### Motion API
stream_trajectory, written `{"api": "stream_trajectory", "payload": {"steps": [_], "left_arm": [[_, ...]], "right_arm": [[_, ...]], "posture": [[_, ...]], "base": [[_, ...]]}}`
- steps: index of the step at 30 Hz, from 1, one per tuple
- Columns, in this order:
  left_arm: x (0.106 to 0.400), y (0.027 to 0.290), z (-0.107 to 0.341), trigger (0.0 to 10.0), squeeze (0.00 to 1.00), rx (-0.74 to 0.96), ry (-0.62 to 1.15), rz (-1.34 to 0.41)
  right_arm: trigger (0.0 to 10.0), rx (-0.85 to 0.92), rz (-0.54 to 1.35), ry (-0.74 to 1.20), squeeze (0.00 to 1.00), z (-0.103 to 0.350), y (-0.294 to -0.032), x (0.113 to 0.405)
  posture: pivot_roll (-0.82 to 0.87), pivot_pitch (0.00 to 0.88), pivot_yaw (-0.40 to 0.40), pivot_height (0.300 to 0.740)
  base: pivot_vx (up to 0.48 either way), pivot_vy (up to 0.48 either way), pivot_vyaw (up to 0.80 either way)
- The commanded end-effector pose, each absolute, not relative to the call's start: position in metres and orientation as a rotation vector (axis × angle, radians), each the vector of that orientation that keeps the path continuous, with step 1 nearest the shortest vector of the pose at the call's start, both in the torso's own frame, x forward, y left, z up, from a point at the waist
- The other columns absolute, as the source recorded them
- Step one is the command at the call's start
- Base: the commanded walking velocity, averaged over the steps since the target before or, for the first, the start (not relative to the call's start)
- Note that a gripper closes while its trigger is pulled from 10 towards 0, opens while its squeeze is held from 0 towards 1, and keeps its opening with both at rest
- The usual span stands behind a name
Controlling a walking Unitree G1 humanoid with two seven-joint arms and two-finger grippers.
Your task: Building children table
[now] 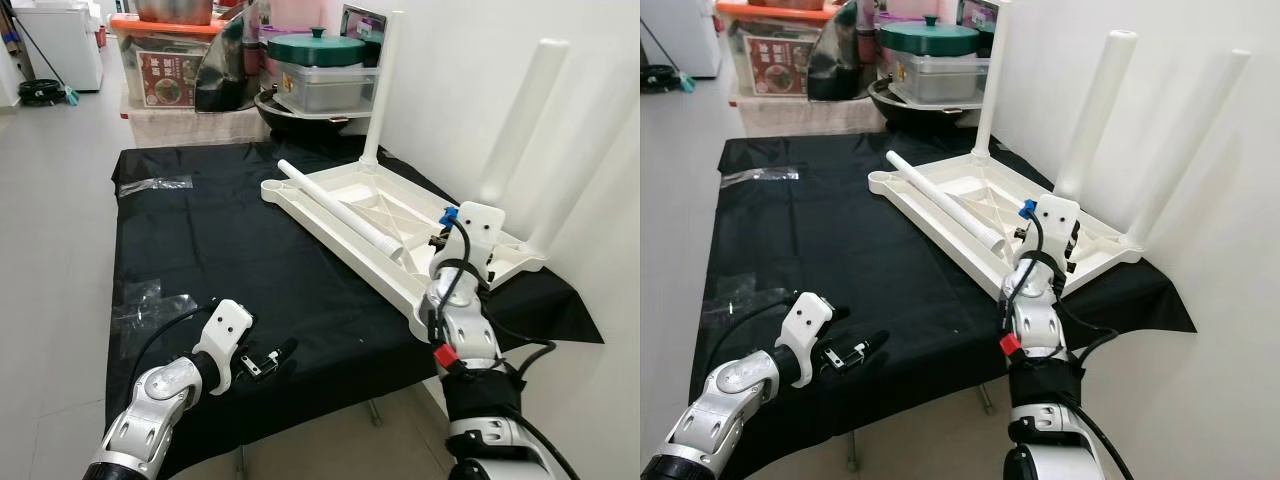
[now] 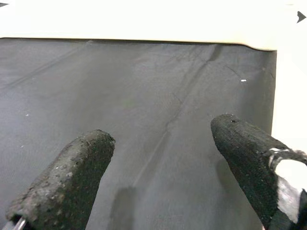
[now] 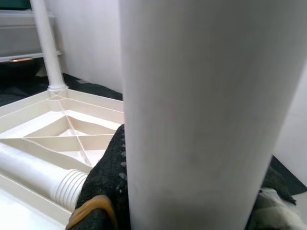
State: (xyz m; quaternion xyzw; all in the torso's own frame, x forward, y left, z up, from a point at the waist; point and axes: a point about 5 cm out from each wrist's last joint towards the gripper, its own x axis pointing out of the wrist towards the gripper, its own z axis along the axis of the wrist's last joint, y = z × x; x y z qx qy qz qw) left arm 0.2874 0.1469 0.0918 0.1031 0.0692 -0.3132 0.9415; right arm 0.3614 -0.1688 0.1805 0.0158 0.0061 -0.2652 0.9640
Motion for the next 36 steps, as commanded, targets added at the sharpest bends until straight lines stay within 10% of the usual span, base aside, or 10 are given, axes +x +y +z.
{"api": "stream_trajectory", "payload": {"steps": [1,2,3,7,8,15,26,28,29,36], "left_arm": [[0.285,0.143,0.089,10.0,0.00,0.211,0.152,-0.645],[0.285,0.142,0.089,10.0,0.00,0.211,0.152,-0.647],[0.285,0.142,0.089,10.0,0.00,0.211,0.153,-0.648],[0.287,0.144,0.090,10.0,0.00,0.212,0.151,-0.648],[0.287,0.144,0.091,10.0,0.00,0.213,0.149,-0.647],[0.286,0.144,0.090,10.0,0.00,0.211,0.150,-0.649],[0.289,0.143,0.091,10.0,0.00,0.214,0.148,-0.657],[0.290,0.143,0.092,10.0,0.00,0.215,0.148,-0.657],[0.289,0.144,0.092,10.0,0.00,0.215,0.146,-0.657],[0.288,0.148,0.093,10.0,0.00,0.219,0.146,-0.650]], "right_arm": [[10.0,0.052,-0.505,0.178,0.00,0.147,-0.166,0.359],[10.0,0.077,-0.466,0.158,0.25,0.149,-0.165,0.360],[10.0,0.092,-0.445,0.139,1.00,0.152,-0.164,0.360],[10.0,0.130,-0.357,0.079,1.00,0.166,-0.169,0.364],[10.0,0.149,-0.247,0.016,0.00,0.179,-0.173,0.368],[10.0,0.128,0.282,-0.145,0.00,0.215,-0.209,0.354],[10.0,0.012,0.549,-0.044,0.00,0.221,-0.242,0.342],[7.8,0.007,0.583,-0.039,0.00,0.220,-0.240,0.342],[0.0,0.002,0.599,-0.054,0.00,0.220,-0.239,0.342],[0.0,-0.080,0.411,-0.063,0.00,0.219,-0.244,0.352]], "posture": [[-0.01,0.000,-0.104,0.740],[-0.01,0.000,-0.102,0.740],[-0.01,0.000,-0.100,0.740],[-0.01,0.000,-0.100,0.740],[-0.01,0.000,-0.098,0.740],[-0.02,0.000,-0.090,0.740],[-0.03,0.000,-0.084,0.740],[-0.02,0.000,-0.084,0.740],[-0.02,0.000,-0.086,0.740],[-0.01,0.000,-0.089,0.740]], "base": [[0.000,0.000,0.00],[0.000,0.000,0.00],[0.000,0.000,0.00],[0.000,0.000,0.00],[0.000,0.000,0.00],[0.000,0.000,0.00],[0.000,0.000,0.00],[0.000,0.000,0.00],[0.000,0.000,0.00],[0.000,0.000,0.00]]}}
